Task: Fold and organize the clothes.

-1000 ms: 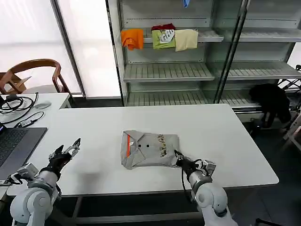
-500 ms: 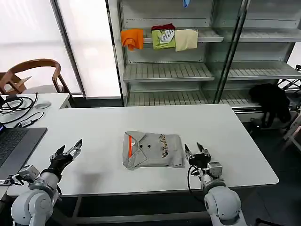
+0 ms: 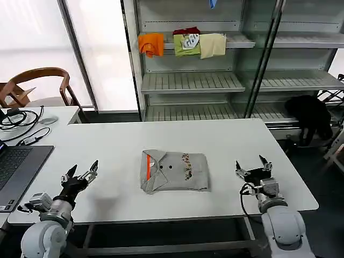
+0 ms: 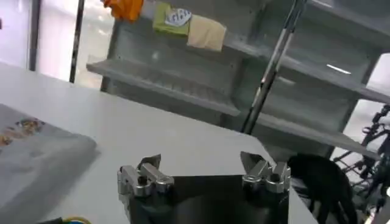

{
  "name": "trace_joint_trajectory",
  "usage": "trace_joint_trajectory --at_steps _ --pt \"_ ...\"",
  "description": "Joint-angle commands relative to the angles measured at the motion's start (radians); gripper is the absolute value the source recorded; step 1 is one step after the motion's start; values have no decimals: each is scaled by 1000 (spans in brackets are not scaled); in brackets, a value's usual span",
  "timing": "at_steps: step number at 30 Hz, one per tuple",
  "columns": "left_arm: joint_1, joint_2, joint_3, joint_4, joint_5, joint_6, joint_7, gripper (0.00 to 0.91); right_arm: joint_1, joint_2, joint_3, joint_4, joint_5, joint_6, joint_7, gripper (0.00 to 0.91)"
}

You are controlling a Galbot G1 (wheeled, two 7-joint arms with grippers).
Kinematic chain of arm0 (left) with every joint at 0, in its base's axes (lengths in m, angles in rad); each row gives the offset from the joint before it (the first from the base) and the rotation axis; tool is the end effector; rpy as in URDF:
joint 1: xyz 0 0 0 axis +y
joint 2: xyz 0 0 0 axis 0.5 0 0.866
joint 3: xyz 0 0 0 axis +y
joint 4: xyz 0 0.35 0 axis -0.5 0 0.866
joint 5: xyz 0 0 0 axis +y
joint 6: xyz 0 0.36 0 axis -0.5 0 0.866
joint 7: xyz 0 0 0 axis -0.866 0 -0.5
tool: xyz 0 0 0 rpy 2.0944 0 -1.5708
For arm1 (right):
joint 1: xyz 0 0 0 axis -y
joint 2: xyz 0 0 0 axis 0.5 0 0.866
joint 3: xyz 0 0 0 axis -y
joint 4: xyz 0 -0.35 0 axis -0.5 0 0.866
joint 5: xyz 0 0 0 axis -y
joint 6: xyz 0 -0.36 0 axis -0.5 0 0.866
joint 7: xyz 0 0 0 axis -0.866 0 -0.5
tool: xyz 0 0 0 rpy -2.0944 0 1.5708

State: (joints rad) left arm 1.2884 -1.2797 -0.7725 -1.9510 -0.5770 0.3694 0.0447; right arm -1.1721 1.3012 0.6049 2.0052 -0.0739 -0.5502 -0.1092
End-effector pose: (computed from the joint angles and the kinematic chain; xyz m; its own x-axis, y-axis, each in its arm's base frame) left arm 0.2707 0.1410 -0.2557 -0.9881 0.0141 0.1532 -0.0227 0.9716 -0.2355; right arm 0.3000 -0.0784 -0.2234 -0.9707 0.0422 0.2365 -0.0358 0.9480 -0.3161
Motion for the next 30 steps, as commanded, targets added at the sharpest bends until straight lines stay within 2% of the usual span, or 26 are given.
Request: trace_joint_trajectory --at_steps 1,5,8,20,30 --pt "9 -13 41 -3 112 -58 26 907 7 -49 70 6 26 -18 -71 907" --pt "11 -17 46 -20 106 -36 17 907 -3 -38 56 24 25 -12 -69 907" --pt "12 -16 45 -39 92 -22 11 907 6 -38 50 22 27 -2 -47 907" --pt "3 -21 61 -52 65 -7 7 907 5 -46 44 8 -1 27 -67 907" --pt "4 -16 68 -52 77 -1 7 907 10 -48 41 5 -1 29 -57 907"
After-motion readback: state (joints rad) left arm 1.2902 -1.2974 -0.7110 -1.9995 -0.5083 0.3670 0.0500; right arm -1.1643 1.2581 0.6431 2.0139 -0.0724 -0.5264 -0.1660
